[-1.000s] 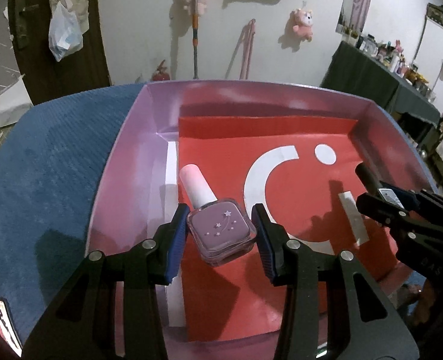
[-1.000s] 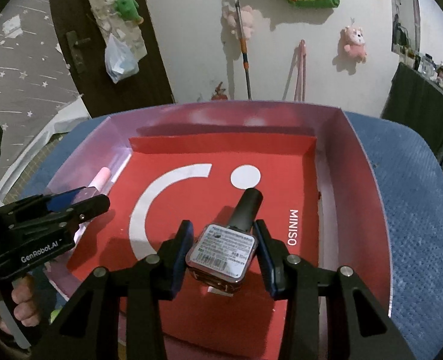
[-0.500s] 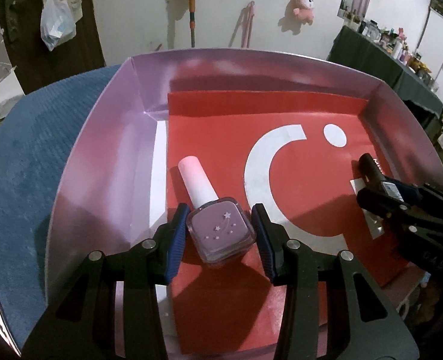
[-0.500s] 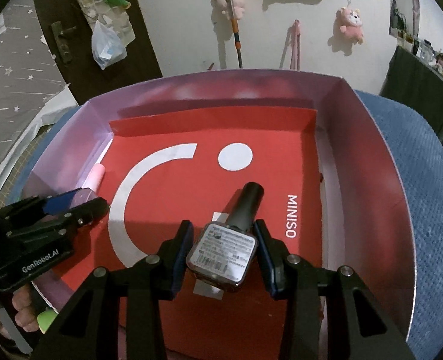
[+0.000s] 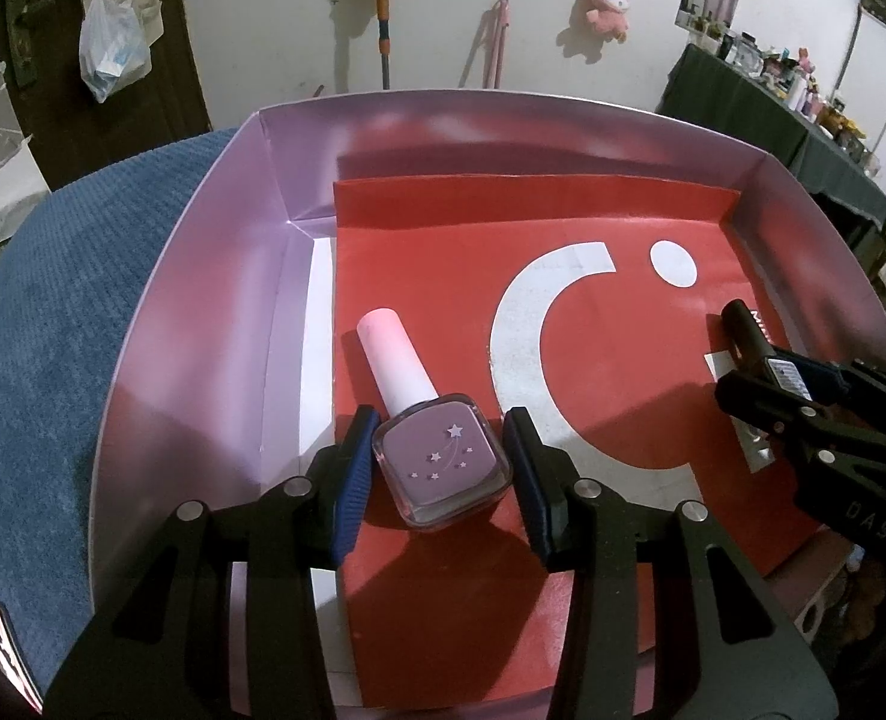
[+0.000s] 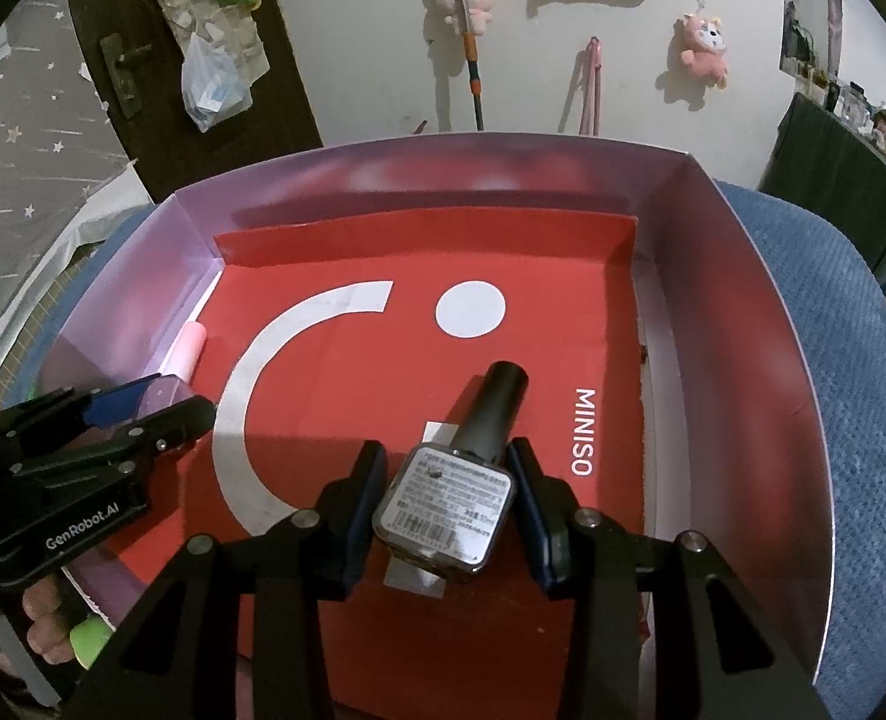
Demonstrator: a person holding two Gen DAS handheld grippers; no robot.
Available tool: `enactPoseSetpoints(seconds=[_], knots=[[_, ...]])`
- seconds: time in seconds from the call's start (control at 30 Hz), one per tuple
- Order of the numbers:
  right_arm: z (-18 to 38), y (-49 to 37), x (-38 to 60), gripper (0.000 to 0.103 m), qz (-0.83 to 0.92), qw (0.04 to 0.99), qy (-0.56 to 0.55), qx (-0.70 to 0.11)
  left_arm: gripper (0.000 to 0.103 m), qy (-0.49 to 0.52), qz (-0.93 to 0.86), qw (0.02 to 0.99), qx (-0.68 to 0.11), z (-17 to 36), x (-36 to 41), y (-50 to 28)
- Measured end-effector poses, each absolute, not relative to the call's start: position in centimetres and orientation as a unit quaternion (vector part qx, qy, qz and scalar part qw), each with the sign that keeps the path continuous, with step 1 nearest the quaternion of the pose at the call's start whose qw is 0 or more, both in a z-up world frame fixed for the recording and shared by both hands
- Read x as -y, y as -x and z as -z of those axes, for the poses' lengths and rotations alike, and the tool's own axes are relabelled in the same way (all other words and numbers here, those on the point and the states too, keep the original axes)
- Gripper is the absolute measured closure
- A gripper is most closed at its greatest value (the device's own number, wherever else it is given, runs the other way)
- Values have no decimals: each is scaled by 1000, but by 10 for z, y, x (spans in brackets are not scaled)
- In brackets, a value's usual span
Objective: Organize rigid objects
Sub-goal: 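Carry both polish bottles over the red-lined box with both tools, then lower the bottles onto the red paper and open both tools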
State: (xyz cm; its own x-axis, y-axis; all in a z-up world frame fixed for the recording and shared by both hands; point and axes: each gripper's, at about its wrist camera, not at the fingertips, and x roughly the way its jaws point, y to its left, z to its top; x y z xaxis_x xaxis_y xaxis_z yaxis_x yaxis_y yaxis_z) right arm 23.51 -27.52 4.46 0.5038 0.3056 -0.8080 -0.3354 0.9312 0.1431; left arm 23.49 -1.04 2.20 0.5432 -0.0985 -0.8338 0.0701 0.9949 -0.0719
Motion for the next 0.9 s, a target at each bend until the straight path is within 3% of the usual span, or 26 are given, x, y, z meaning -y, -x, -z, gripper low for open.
enactPoseSetpoints(seconds=[0.37,0.53,0.6,0.83,0.9], knots=[[-46,-237,279,58,-187,866,10,-464,62,24,61,878,-475,-25,4,-234],[-52,-233,282,53,-188,869,7,-458,61,17,55,887,-458,-34,4,-229],[-55,-230,283,51,-189,871,6,-453,55,15,53,892,-448,-40,4,-226],[-72,-215,283,38,-195,882,2,-430,50,-5,41,905,-424,-54,8,-213],[-77,-210,284,33,-197,885,-1,-422,38,-7,38,909,-415,-59,9,-209]])
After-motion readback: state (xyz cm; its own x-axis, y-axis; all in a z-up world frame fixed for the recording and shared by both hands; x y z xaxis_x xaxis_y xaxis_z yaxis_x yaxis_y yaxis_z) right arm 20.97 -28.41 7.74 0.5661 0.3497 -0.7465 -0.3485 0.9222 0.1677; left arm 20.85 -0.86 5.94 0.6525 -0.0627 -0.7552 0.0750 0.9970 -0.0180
